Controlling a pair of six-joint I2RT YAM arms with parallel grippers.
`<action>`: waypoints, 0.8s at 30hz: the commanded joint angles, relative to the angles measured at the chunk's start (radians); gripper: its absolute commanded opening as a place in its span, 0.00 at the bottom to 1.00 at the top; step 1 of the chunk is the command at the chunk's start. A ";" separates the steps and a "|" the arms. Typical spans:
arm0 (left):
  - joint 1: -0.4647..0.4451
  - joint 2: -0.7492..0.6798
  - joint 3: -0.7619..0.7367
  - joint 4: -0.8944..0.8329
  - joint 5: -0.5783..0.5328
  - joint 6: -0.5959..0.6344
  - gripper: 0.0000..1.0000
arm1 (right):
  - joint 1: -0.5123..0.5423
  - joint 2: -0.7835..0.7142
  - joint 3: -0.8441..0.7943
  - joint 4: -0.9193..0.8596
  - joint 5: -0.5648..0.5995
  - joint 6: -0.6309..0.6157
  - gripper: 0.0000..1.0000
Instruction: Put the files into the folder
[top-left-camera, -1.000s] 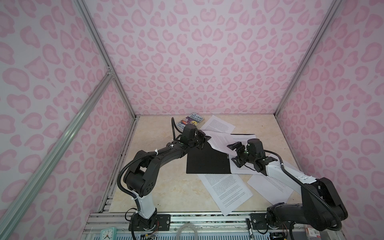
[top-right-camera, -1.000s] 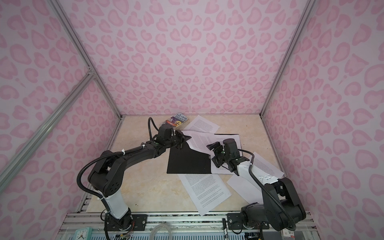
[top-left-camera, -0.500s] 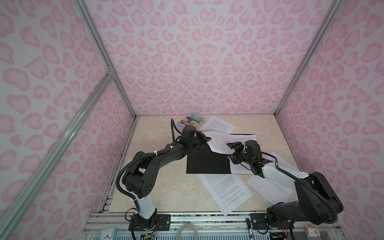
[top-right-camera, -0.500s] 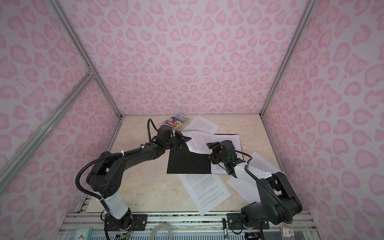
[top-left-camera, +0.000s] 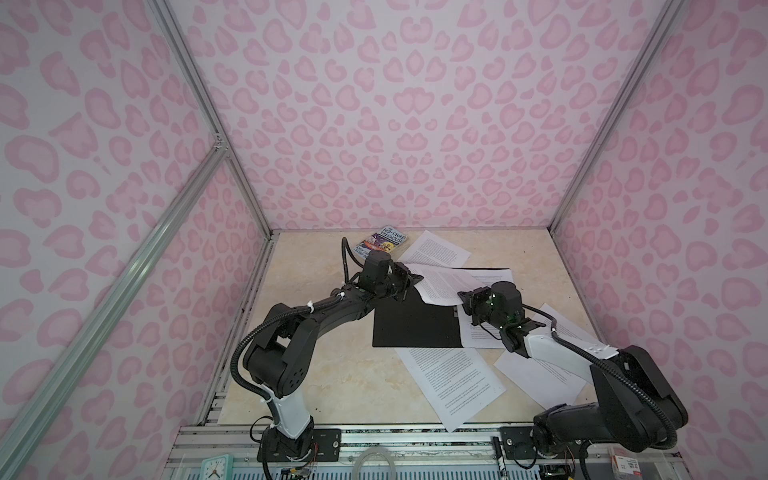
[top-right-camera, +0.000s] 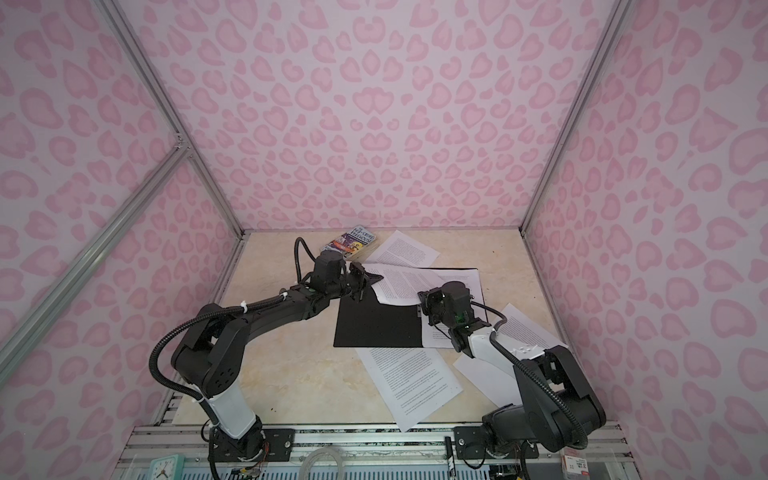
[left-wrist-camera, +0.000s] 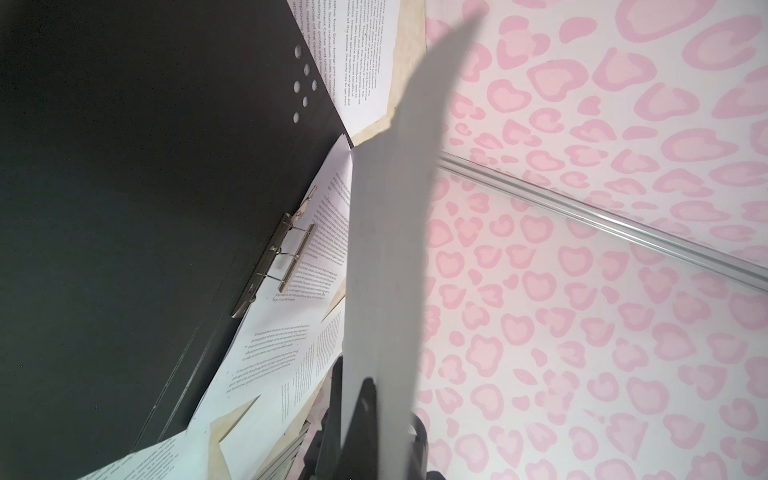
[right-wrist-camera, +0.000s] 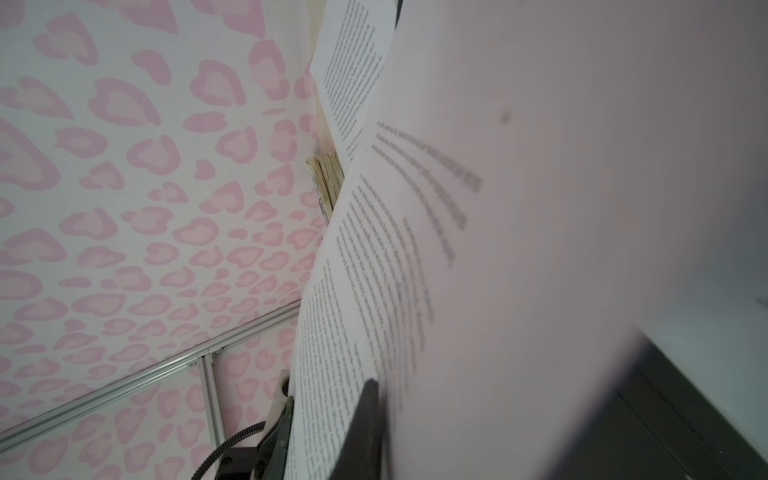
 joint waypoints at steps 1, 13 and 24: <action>0.002 -0.007 -0.005 0.023 0.008 0.022 0.09 | -0.009 -0.019 0.024 -0.079 0.016 -0.049 0.00; 0.085 -0.131 0.043 -0.186 -0.021 0.371 0.80 | -0.195 -0.058 0.315 -0.594 -0.202 -0.596 0.00; 0.211 -0.392 -0.082 -0.373 -0.081 0.756 0.87 | -0.206 0.100 0.877 -1.289 -0.355 -1.226 0.00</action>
